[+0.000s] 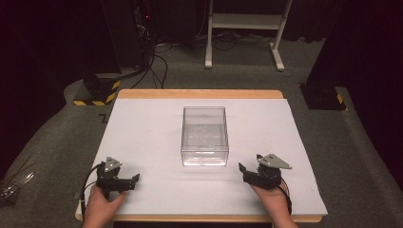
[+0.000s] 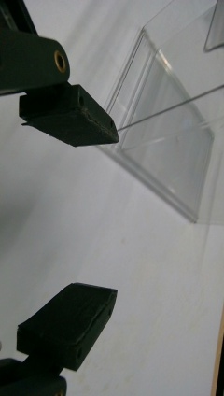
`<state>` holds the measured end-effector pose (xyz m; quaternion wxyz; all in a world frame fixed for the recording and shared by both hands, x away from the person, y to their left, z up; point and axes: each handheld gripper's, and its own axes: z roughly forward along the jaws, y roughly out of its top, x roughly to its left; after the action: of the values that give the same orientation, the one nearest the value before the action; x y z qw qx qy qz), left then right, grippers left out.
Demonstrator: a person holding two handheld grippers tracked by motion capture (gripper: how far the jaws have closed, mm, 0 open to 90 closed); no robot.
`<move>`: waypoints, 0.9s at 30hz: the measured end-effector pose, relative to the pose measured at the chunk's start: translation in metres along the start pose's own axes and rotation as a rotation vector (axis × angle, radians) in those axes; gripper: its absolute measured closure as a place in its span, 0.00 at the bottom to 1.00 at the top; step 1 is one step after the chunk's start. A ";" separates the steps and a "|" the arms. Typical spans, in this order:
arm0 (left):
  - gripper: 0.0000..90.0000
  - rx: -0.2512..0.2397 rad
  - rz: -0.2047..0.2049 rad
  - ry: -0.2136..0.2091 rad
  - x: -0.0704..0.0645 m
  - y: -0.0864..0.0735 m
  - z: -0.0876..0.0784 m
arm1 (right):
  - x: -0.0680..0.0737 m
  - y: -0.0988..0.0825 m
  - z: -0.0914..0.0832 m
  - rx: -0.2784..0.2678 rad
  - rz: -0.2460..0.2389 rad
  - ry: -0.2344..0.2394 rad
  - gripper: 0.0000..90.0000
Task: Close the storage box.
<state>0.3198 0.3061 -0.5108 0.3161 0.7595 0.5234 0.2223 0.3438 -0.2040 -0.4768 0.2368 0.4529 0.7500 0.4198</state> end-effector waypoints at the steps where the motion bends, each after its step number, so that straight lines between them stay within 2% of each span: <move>1: 0.01 0.000 0.000 0.000 0.000 0.000 0.000 | -0.006 -0.006 -0.002 0.010 0.004 -0.015 0.24; 5: 0.01 0.001 0.000 0.000 0.000 0.000 0.000 | -0.014 -0.015 -0.006 0.031 0.003 -0.048 0.25; 7: 0.01 0.001 0.001 0.000 0.000 0.000 0.000 | -0.017 -0.018 -0.008 0.035 -0.012 -0.065 0.25; 11: 0.01 0.001 0.001 0.000 0.000 0.000 0.000 | -0.021 -0.021 -0.009 0.048 -0.023 -0.083 0.25; 19: 0.01 0.001 0.001 0.000 0.000 0.000 0.000 | -0.022 -0.029 -0.004 0.076 -0.035 -0.076 0.25; 24: 0.01 0.001 0.001 0.000 0.000 0.000 0.000 | -0.019 -0.029 -0.002 0.090 -0.072 -0.081 0.26; 27: 0.01 0.001 0.001 0.000 0.000 0.000 0.000 | -0.020 -0.029 -0.003 0.086 -0.059 -0.082 0.26</move>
<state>0.3196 0.3062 -0.5107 0.3155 0.7599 0.5232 0.2223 0.3369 -0.2294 -0.5004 0.2599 0.4574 0.7700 0.3611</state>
